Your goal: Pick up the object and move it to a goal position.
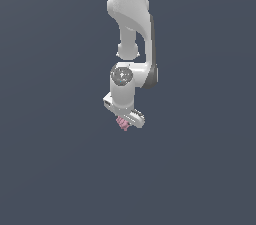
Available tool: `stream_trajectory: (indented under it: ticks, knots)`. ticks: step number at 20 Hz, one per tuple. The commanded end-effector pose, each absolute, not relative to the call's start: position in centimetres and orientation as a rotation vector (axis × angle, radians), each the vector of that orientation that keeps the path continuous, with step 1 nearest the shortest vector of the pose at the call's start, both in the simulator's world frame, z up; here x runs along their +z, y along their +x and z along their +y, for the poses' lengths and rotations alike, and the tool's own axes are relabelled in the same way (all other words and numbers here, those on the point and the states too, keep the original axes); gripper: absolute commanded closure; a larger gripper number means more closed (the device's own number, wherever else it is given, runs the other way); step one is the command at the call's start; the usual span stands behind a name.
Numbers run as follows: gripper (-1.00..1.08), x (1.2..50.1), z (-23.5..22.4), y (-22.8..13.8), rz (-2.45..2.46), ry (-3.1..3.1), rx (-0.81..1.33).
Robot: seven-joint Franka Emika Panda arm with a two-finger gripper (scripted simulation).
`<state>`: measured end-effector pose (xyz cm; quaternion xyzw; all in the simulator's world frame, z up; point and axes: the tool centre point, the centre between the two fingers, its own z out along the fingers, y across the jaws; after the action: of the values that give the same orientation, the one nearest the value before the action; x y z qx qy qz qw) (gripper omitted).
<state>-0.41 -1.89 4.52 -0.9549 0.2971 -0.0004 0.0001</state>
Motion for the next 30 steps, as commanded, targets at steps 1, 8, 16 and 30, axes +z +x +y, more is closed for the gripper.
stream_trajectory:
  ticks: [1,8,16,30]
  knots:
    - [1.08,4.4,-1.9,-0.4,0.933,-3.000,0.000]
    - [1.08,4.6,-1.9,-0.3,0.933,-2.999,-0.001]
    - [1.08,6.8,-3.0,1.0,0.933,-2.999,-0.001]
    - [1.08,15.9,-7.3,6.7,0.934,-3.001,-0.001]
